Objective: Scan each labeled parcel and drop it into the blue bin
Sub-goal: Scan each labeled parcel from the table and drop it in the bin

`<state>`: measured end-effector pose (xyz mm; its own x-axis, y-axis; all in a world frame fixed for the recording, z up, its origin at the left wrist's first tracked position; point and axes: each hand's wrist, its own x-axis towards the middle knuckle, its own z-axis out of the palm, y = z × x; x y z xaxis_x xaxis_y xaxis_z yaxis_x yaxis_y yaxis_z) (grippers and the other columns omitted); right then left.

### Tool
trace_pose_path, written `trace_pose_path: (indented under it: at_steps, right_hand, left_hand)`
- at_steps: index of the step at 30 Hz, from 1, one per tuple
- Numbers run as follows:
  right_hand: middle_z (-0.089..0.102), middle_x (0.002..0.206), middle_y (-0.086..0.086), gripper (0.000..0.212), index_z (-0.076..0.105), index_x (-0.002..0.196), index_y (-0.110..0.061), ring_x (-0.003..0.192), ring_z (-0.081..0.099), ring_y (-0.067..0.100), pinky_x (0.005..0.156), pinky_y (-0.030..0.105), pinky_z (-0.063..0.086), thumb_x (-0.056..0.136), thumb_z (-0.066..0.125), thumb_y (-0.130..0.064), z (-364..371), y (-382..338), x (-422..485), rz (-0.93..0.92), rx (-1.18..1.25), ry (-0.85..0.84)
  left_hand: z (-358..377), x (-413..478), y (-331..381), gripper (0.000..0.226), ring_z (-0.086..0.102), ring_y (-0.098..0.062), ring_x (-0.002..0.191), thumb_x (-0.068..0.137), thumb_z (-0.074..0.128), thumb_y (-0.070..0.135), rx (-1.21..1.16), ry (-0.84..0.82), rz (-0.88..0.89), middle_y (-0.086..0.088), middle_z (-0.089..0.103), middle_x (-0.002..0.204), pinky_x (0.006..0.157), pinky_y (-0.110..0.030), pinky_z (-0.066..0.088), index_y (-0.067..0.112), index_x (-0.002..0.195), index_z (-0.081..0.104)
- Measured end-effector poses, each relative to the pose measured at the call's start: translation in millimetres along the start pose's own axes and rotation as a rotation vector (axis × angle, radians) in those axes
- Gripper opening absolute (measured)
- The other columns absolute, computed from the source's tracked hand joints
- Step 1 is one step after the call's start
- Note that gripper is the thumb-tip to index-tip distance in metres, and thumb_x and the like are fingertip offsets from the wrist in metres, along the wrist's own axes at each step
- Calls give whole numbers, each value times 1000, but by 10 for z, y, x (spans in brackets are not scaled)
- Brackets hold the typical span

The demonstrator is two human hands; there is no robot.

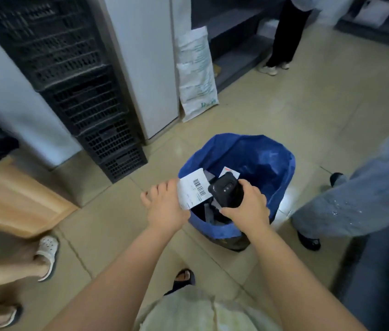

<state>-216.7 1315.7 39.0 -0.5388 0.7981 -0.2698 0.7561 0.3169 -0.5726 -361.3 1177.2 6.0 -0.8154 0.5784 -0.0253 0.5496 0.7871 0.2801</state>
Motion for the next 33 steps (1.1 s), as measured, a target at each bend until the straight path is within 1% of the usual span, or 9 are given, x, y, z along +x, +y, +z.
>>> trace_pose_path:
  at_steps: [6, 11, 13, 14, 16, 19, 21, 29, 33]
  right_hand:
    - [50, 132, 2, 85, 43, 138, -31, 124, 46, 30, 101, 53, 43, 64, 85, -33, -82, 13, 661, 189, 163, 138]
    - [54, 132, 5, 83, 46, 139, -24, 123, 50, 27, 99, 40, 43, 68, 88, -23, -214, 255, 1040, 300, 223, 172]
    - [52, 133, 5, 82, 46, 140, -23, 123, 49, 27, 99, 38, 41, 69, 87, -21, -207, 339, 1214, 332, 238, 155]
    - [52, 133, 5, 82, 46, 140, -23, 123, 49, 26, 98, 37, 41, 69, 87, -20, -184, 381, 1313, 342, 242, 143]
    - [53, 133, 5, 84, 46, 139, -24, 123, 49, 28, 99, 38, 43, 67, 88, -22, -115, 466, 1511, 346, 230, 109]
    - [50, 135, 3, 86, 44, 140, -26, 128, 45, 28, 100, 40, 42, 66, 88, -24, 1, 585, 1820, 345, 233, 19]
    - [50, 135, 2, 86, 44, 141, -27, 129, 43, 27, 98, 38, 40, 68, 88, -26, 57, 665, 2004, 341, 219, -38]
    - [45, 142, 2, 89, 37, 145, -25, 132, 37, 27, 104, 43, 40, 72, 87, -26, 414, 1058, 2607, 462, 201, -109]
    - [44, 142, 6, 88, 35, 144, -22, 131, 36, 29, 103, 47, 41, 73, 85, -30, 770, 1314, 2857, 556, 207, -95]
  left_hand:
    - [203, 911, 162, 77, 42, -20, 116, 63, 70, 30, 5, -90, 123, 9, 50, 120, 101, -41, 21, 32, 134, 41]
    - [534, 1264, 315, 78, 50, -22, 107, 58, 72, 23, 180, -148, 272, 6, 54, 116, 91, -40, 21, 29, 132, 47]
    - [706, 1373, 414, 78, 51, -22, 102, 51, 75, 20, 219, -165, 309, 6, 55, 107, 92, -42, 27, 27, 125, 53]
    - [799, 1430, 468, 76, 51, -22, 103, 51, 75, 19, 223, -184, 322, 6, 55, 107, 96, -44, 28, 27, 124, 53]
    - [950, 1529, 587, 73, 47, -23, 111, 59, 71, 17, 212, -249, 335, 5, 54, 113, 106, -50, 23, 26, 128, 49]
    - [1132, 1697, 750, 69, 38, -23, 124, 70, 66, 16, 203, -372, 326, 5, 47, 125, 114, -55, 12, 27, 134, 40]
    - [1245, 1790, 818, 68, 34, -23, 129, 74, 66, 20, 177, -424, 306, 6, 44, 130, 115, -57, 7, 29, 135, 37]
    - [1855, 2026, 884, 59, 35, -22, 128, 82, 63, 25, 186, -529, 321, 7, 46, 132, 115, -57, 8, 31, 136, 40]
    - [2390, 2090, 867, 68, 29, -23, 134, 84, 63, 24, 223, -645, 413, 5, 41, 140, 114, -58, 2, 31, 144, 33]
